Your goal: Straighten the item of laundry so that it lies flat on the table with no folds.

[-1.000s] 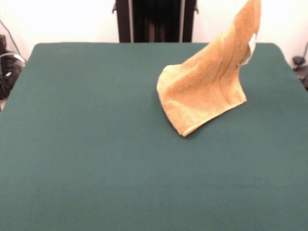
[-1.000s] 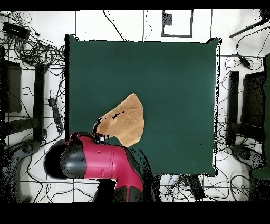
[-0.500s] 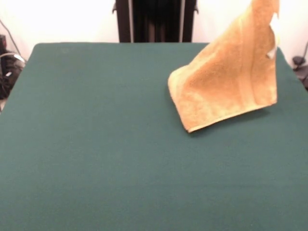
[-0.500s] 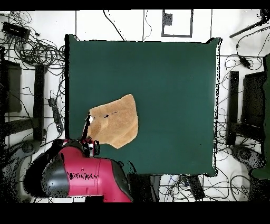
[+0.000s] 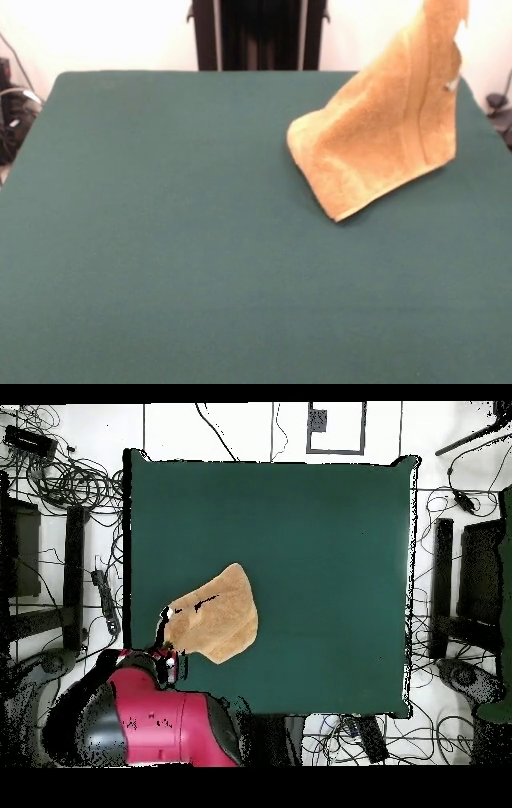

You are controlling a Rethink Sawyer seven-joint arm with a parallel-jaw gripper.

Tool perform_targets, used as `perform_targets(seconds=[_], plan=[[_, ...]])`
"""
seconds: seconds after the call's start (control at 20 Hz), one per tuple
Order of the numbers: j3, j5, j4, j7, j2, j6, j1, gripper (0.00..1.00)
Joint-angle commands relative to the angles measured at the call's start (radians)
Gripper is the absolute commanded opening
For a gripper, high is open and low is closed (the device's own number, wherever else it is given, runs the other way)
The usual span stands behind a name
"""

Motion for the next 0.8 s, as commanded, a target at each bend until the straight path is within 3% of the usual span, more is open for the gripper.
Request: perform_targets(seconds=[0.05,0.4,0.8], plan=[[0.022,-0.002,0.11,0.272,0.164,-0.197,-0.009,0.0],[0.014,0.013,0.094,0.248,0.218,-0.257,-0.007,0.0],[0.016,0.014,0.137,0.229,0.204,-0.277,-0.002,0.0]])
